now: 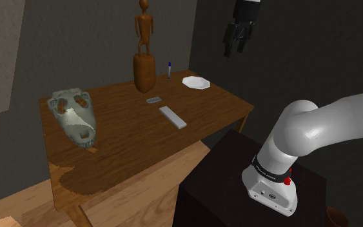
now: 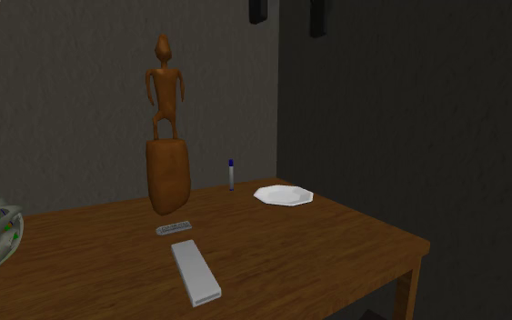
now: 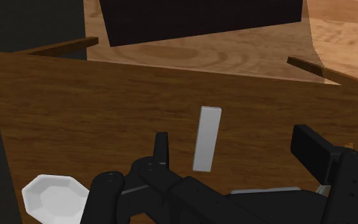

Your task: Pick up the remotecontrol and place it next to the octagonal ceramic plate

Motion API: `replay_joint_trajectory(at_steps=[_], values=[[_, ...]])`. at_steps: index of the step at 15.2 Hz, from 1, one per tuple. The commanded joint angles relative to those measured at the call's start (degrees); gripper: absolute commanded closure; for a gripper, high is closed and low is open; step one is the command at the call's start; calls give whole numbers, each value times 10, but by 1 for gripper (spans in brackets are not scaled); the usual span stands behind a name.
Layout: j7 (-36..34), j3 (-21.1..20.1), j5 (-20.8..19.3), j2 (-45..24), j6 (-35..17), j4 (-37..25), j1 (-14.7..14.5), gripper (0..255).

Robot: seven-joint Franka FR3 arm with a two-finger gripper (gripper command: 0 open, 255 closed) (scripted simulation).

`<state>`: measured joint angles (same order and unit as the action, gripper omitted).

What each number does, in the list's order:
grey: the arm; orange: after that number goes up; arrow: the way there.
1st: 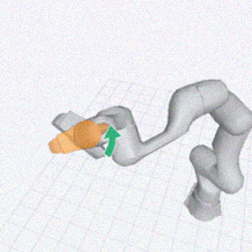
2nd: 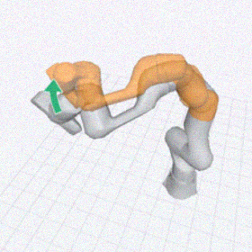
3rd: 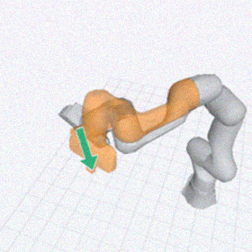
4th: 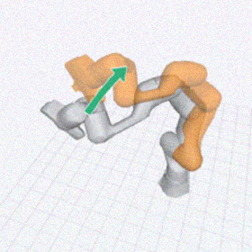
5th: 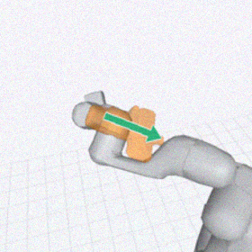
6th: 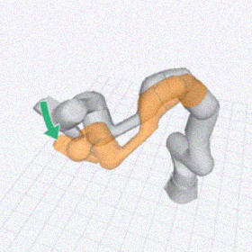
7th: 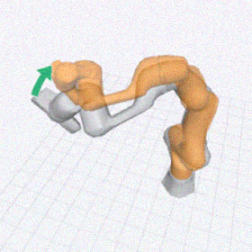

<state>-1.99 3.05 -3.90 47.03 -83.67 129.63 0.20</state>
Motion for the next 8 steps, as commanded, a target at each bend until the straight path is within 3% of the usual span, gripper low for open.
replay_joint_trajectory(at_steps=[1,8], values=[[0,0,0,0,0,0,0,0],[-3,5,0,-63,-139,77,-4,0]])
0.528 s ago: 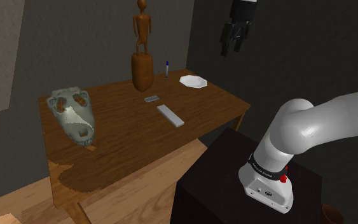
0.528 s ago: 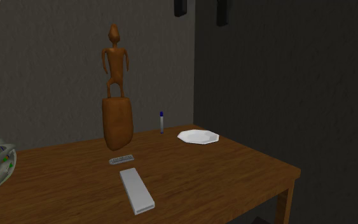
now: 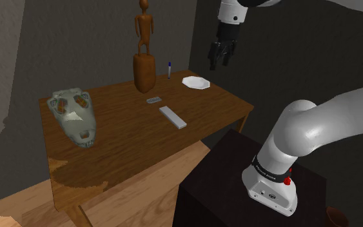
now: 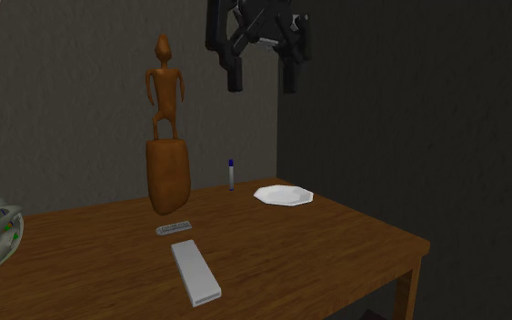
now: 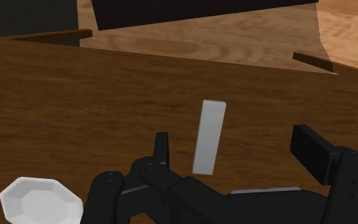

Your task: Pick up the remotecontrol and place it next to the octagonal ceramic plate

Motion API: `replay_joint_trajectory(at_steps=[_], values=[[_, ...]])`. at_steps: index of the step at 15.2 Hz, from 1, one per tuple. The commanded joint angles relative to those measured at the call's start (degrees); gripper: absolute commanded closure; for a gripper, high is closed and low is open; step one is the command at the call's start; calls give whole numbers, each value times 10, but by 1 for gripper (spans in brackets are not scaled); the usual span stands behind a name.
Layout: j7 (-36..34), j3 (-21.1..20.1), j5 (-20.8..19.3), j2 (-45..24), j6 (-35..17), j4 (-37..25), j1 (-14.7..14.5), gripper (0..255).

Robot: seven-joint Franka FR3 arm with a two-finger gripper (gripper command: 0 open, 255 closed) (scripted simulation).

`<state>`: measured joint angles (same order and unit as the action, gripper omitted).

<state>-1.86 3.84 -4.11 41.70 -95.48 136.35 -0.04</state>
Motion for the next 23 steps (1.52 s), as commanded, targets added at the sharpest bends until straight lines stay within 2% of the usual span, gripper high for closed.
replay_joint_trajectory(at_steps=[1,12,23], values=[[-4,-2,2,-22,-41,18,-3,0],[-4,6,7,-208,-260,53,-12,0],[8,8,28,-450,-434,-13,-21,0]])
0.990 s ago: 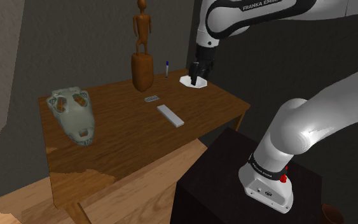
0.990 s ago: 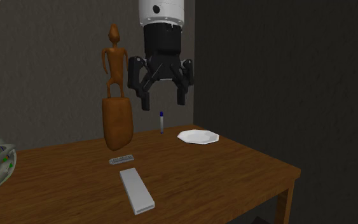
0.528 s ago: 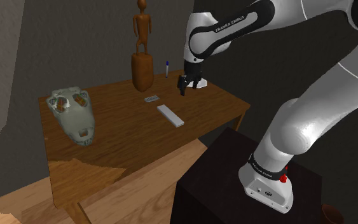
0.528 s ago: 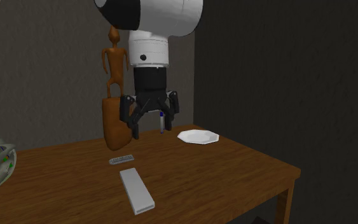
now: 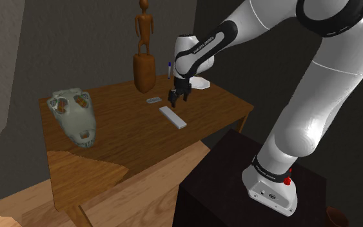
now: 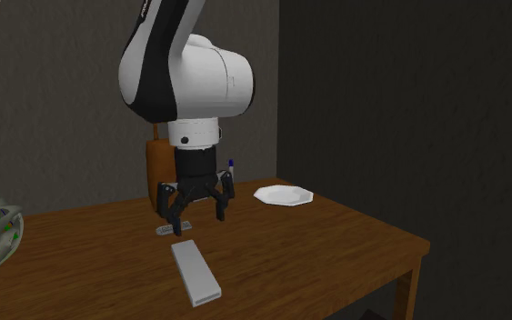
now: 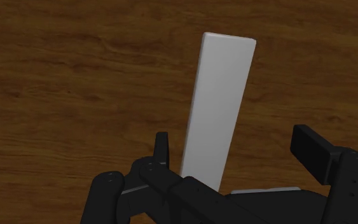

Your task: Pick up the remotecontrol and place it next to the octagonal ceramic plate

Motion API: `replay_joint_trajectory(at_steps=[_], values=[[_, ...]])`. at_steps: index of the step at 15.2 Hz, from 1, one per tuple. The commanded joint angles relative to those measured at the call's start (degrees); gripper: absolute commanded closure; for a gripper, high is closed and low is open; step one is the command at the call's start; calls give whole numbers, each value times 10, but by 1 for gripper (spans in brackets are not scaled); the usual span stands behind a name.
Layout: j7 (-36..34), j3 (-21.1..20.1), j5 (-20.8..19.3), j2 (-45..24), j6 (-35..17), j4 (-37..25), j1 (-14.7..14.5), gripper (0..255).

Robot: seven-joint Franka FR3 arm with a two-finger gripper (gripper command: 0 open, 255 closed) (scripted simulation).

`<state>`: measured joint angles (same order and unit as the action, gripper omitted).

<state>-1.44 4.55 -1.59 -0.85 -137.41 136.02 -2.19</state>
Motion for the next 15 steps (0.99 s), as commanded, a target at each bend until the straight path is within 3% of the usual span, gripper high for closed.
replay_joint_trajectory(at_steps=[1,5,15], values=[[6,0,6,-48,-27,-21,1,0],[12,-4,16,-140,-68,-71,1,0],[16,-7,21,-193,-119,-73,4,0]])
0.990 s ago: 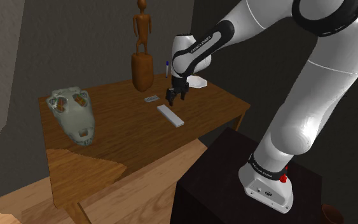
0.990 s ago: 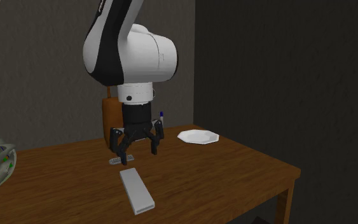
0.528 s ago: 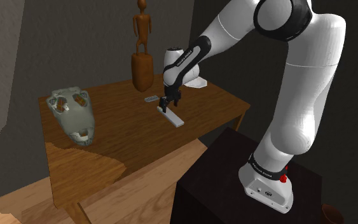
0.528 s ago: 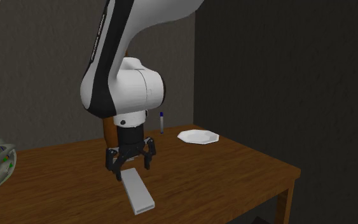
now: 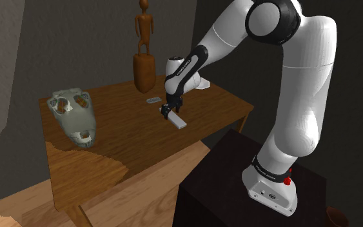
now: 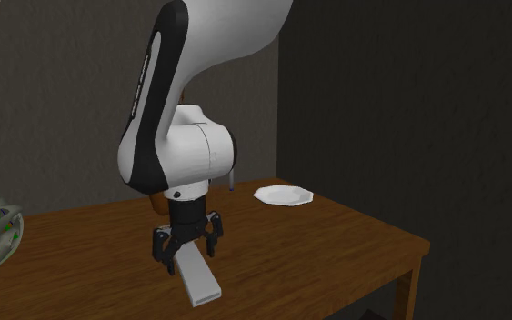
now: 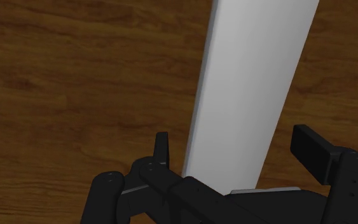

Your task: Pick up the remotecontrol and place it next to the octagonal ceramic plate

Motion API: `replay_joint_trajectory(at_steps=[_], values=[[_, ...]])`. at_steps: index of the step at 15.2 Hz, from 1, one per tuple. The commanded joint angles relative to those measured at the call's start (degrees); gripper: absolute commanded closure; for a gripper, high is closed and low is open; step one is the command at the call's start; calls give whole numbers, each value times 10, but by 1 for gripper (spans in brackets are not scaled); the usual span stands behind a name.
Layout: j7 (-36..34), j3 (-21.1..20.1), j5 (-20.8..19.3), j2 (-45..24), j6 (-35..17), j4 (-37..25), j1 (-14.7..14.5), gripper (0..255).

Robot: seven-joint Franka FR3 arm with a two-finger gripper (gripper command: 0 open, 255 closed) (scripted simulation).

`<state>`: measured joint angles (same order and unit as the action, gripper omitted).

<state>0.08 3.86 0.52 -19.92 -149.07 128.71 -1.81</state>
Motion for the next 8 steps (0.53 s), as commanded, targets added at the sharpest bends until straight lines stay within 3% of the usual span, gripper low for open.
replay_joint_trajectory(at_steps=[1,6,7,8], values=[[0,0,0,-2,-2,0,0,0],[0,0,0,-2,-2,0,0,0],[0,0,0,-2,-2,0,0,255],[0,0,0,-2,-2,0,0,255]])
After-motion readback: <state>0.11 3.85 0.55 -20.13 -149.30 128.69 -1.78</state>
